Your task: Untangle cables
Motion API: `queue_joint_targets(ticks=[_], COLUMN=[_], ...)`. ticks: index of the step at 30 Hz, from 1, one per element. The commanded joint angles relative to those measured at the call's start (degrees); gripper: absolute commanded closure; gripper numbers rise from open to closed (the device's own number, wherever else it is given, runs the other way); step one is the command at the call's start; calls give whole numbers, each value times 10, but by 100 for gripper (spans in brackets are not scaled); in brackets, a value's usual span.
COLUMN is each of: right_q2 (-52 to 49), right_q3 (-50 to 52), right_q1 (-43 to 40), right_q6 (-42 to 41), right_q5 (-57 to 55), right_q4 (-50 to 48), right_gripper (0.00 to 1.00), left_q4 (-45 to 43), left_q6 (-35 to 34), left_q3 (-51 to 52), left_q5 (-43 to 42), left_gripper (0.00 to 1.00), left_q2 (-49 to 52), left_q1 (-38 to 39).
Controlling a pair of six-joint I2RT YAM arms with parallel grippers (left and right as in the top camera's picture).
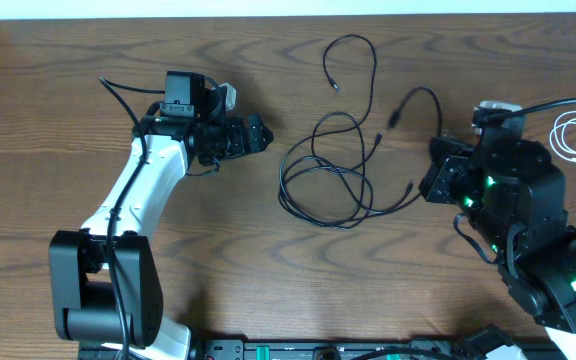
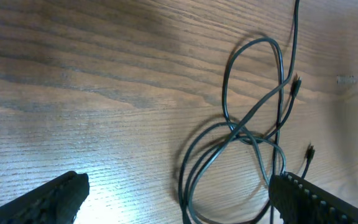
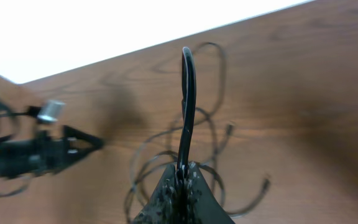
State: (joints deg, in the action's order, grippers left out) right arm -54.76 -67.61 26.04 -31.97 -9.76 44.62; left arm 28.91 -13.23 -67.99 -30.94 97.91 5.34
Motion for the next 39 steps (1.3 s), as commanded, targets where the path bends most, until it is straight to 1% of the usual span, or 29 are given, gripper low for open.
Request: queue_joint_targets(ticks=[1,5,12,17,18,22,23,26,30,34,39], right_q2=[-7,-33,-103,-157,-168,-225,-241,-294,-360,-408,-449], right_q3=[1,1,1,1,1,1,1,1,1,1,1], right_q1=[-3,-3,-3,-3,-3,-1,1,8,14,14,15], right_q6=[8,8,7,7,6,-65,-71,-70,-70,-70,-70], right_q5=[-74,-97,-86,-27,-6,96,118,165,217,246,250], right_q4=[15,30,25,0,-8,-48,-61,-102,-130,-142,-152], right_gripper=[99,99,98,98,99,99,99,99,99,99,99], left_q4=[1,1,1,1,1,1,1,1,1,1,1], left_q6=[10,10,10,10,10,10,10,10,10,10,10], left_q3=[2,2,2,2,2,2,2,2,2,2,2], left_q5=[8,8,8,8,8,8,8,8,8,8,8], left_gripper=[2,2,2,2,2,2,2,2,2,2,2], left_q2=[-8,-8,-8,-8,-8,-8,-8,-8,-8,-8,-8], left_q1=[-1,-1,-1,-1,-1,-1,-1,-1,-1,-1,-1])
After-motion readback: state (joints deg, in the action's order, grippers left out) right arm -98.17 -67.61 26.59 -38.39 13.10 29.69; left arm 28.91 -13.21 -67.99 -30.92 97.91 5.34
